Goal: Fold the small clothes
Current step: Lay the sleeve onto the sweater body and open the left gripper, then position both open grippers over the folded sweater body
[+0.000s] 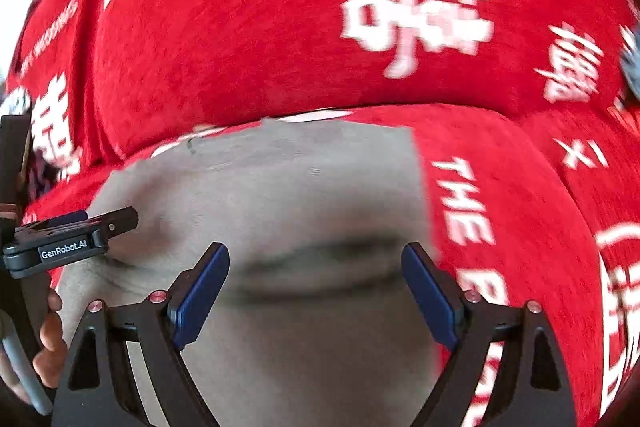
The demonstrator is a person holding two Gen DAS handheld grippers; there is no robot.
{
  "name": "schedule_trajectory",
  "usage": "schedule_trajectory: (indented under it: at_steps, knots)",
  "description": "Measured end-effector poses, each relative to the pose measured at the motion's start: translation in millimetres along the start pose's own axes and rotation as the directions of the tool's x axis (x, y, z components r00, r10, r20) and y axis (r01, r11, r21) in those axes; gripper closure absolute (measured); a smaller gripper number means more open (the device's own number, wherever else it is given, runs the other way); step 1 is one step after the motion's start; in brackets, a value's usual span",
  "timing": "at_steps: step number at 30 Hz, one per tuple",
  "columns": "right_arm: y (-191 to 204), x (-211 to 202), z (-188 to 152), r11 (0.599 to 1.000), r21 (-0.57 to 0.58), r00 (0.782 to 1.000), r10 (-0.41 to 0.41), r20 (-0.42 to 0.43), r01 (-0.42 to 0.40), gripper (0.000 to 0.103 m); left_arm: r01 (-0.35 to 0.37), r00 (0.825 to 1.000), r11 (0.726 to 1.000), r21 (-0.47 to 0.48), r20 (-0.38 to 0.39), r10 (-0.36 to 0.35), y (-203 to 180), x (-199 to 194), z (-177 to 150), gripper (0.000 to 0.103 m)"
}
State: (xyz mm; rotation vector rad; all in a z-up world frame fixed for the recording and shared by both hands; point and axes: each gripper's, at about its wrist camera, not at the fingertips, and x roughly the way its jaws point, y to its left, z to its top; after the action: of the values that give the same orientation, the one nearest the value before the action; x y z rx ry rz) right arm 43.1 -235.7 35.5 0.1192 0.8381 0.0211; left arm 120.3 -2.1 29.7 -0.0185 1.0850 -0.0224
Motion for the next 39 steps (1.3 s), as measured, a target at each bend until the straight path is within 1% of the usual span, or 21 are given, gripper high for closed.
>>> schedule_trajectory:
  at_steps: [2, 4, 5, 6, 7, 8, 10, 11, 12, 15, 17, 18, 19, 20, 23, 25, 27, 30, 33, 35, 39]
  knots:
    - [21.0, 17.7, 4.6, 0.998, -0.058, 0.999, -0.023, -0.041, 0.021, 0.013, -0.027, 0.999, 1.0, 0.0, -0.02, 0.027, 4.2, 11.0, -1.0, 0.006]
    - [29.2, 40.0, 5.8, 0.984, -0.124, 0.988, -0.135, -0.076, 0.125, 0.013, -0.064, 0.997, 0.998, 0.01, -0.049, 0.064, 11.7, 24.9, -4.9, 0.006]
    - [27.3, 50.0, 4.6, 0.974, -0.135, 0.976, -0.196, -0.098, 0.183, 0.013, -0.053, 0.997, 0.999, 0.007, -0.057, 0.053, 16.2, 28.6, -6.2, 0.005]
    - [17.3, 48.4, 4.4, 0.986, -0.078, 0.985, -0.153, -0.082, 0.146, 0.013, -0.02, 0.999, 1.0, -0.008, -0.048, 0.019, 28.0, 25.4, -8.9, 0.005]
    - [10.7, 47.4, 7.8, 0.989, -0.051, 0.986, -0.142, -0.084, 0.138, 0.013, -0.024, 0.999, 1.0, -0.013, -0.043, 0.023, 33.1, 23.1, -9.3, 0.005]
    - [9.2, 45.6, 8.9, 0.989, -0.045, 0.985, -0.146, -0.092, 0.142, 0.013, -0.035, 0.999, 0.999, -0.022, -0.038, 0.034, 38.3, 19.8, -9.0, 0.005]
    - [15.0, 36.9, 10.6, 0.978, -0.058, 0.976, -0.203, -0.078, 0.198, 0.013, -0.007, 1.0, 0.999, -0.046, -0.014, 0.006, 45.0, 13.4, -6.0, 0.005]
    - [17.8, 33.5, 11.3, 0.978, -0.053, 0.976, -0.205, -0.069, 0.201, 0.013, 0.008, 1.0, 0.999, -0.053, -0.012, -0.009, 45.4, 12.8, -4.3, 0.005]
    - [22.9, 29.5, 13.2, 0.983, -0.041, 0.981, -0.183, -0.06, 0.181, 0.013, 0.015, 1.0, 0.998, -0.054, -0.015, -0.016, 43.0, 14.0, -2.3, 0.005]
    - [48.9, 33.8, 19.9, 0.991, -0.062, 0.991, -0.121, -0.06, 0.117, 0.013, -0.009, 1.0, 1.0, -0.008, -0.028, 0.009, 27.1, 19.7, -3.4, 0.005]
    - [65.7, 50.0, 16.7, 0.989, -0.112, 0.989, -0.106, -0.107, 0.094, 0.013, -0.043, 0.998, 0.999, 0.027, -0.038, 0.044, 20.5, 28.1, -6.5, 0.005]
    - [68.9, 61.2, 13.5, 0.985, -0.135, 0.982, -0.127, -0.141, 0.108, 0.014, -0.04, 0.999, 0.999, 0.024, -0.034, 0.04, 19.8, 26.2, -8.6, 0.005]
    - [67.6, 63.3, 10.2, 0.981, -0.145, 0.979, -0.147, -0.142, 0.126, 0.013, -0.03, 0.999, 0.999, 0.018, -0.033, 0.03, 22.3, 25.2, -8.9, 0.005]
    - [63.1, 61.7, 9.1, 0.982, -0.137, 0.983, -0.148, -0.113, 0.132, 0.012, -0.026, 0.999, 0.999, 0.019, -0.036, 0.027, 23.5, 24.2, -9.2, 0.005]
    - [47.7, 53.6, 10.6, 0.982, -0.067, 0.976, -0.185, -0.115, 0.178, 0.012, -0.031, 0.999, 0.999, 0.034, -0.017, 0.032, 25.5, 15.6, -12.7, 0.005]
    - [46.3, 42.8, 11.3, 0.978, -0.057, 0.974, -0.206, -0.095, 0.201, 0.012, 0.001, 1.0, 1.0, 0.023, -0.002, -0.001, 27.5, 7.6, -17.9, 0.005]
    - [52.6, 32.1, 6.0, 0.983, -0.077, 0.982, -0.172, -0.077, 0.166, 0.012, 0.021, 1.0, 1.0, 0.02, 0.015, -0.021, 27.1, 0.0, -25.0, 0.005]
    - [61.4, 27.9, -5.4, 0.985, -0.105, 0.986, -0.145, -0.088, 0.135, 0.012, 0.034, 0.999, 0.999, 0.036, 0.026, -0.035, 22.4, -6.9, -36.8, 0.005]
    - [65.6, 30.2, -23.3, 0.982, -0.115, 0.983, -0.163, -0.09, 0.152, 0.011, 0.023, 1.0, 0.998, 0.056, 0.011, -0.023, 19.5, -4.7, -51.8, 0.005]
    - [61.2, 30.6, -30.6, 0.988, -0.079, 0.984, -0.139, -0.109, 0.13, 0.009, 0.014, 0.999, 0.998, 0.062, 0.03, -0.016, 18.7, -8.3, -57.8, 0.005]
    - [63.1, 22.2, -39.5, 0.986, -0.099, 0.985, -0.144, -0.093, 0.135, 0.009, 0.031, 0.999, 0.998, 0.047, 0.012, -0.032, 22.4, -12.8, -68.0, 0.005]
